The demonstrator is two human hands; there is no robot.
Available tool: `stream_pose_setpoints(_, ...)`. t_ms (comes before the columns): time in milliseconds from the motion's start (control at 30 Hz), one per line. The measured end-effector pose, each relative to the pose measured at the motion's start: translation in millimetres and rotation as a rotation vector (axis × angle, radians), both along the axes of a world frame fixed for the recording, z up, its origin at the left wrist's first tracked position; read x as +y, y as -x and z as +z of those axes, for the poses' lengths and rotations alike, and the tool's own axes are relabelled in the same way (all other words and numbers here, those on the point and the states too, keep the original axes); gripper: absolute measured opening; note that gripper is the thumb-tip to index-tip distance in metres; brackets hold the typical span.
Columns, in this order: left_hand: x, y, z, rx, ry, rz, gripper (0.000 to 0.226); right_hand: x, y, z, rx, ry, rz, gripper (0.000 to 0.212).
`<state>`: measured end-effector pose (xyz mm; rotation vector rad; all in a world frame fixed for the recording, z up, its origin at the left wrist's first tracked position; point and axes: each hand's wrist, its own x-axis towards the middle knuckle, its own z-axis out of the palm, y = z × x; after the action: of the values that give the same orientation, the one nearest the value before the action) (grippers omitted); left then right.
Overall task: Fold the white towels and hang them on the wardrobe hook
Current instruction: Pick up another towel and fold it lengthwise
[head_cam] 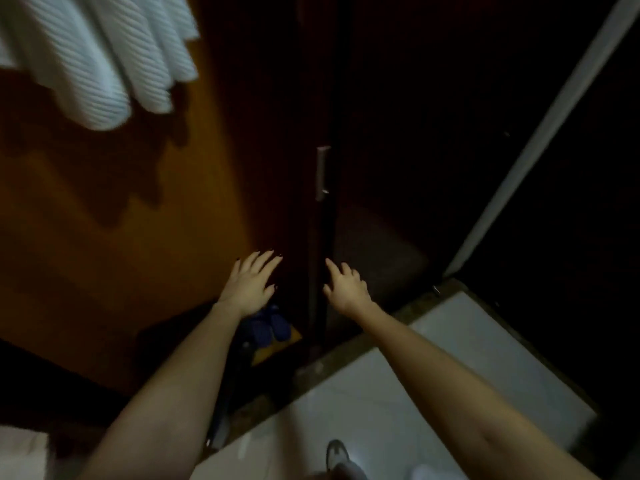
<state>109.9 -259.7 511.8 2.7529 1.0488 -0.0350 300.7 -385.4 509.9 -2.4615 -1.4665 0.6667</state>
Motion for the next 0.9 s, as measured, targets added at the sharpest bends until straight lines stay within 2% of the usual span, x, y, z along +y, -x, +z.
stream_pose_setpoints(267, -130.9, -138.1, -76.8, 0.151, 0.14, -0.468, 0.063, -184.3, -42.9, -90.3, 0.056, 0.26, -0.422, 0.065)
stream_pose_setpoints(467, -243.0, -193.7, -133.9, 0.239, 0.18, -0.786, 0.066, -319.5, -63.3, -132.4, 0.113, 0.347, -0.703, 0.067)
stream_pose_setpoints(667, -325.1, -219.2, -208.3, 0.281, 0.198, -0.954, 0.066, -426.2, -69.7, -199.4, 0.154, 0.383, -0.874, 0.067)
stream_pose_setpoints(900, -389.0, -262.5, -360.9, 0.246, 0.16, -1.081, 0.066, -509.2, -85.9, -355.9, 0.155, 0.397, -1.019, 0.067)
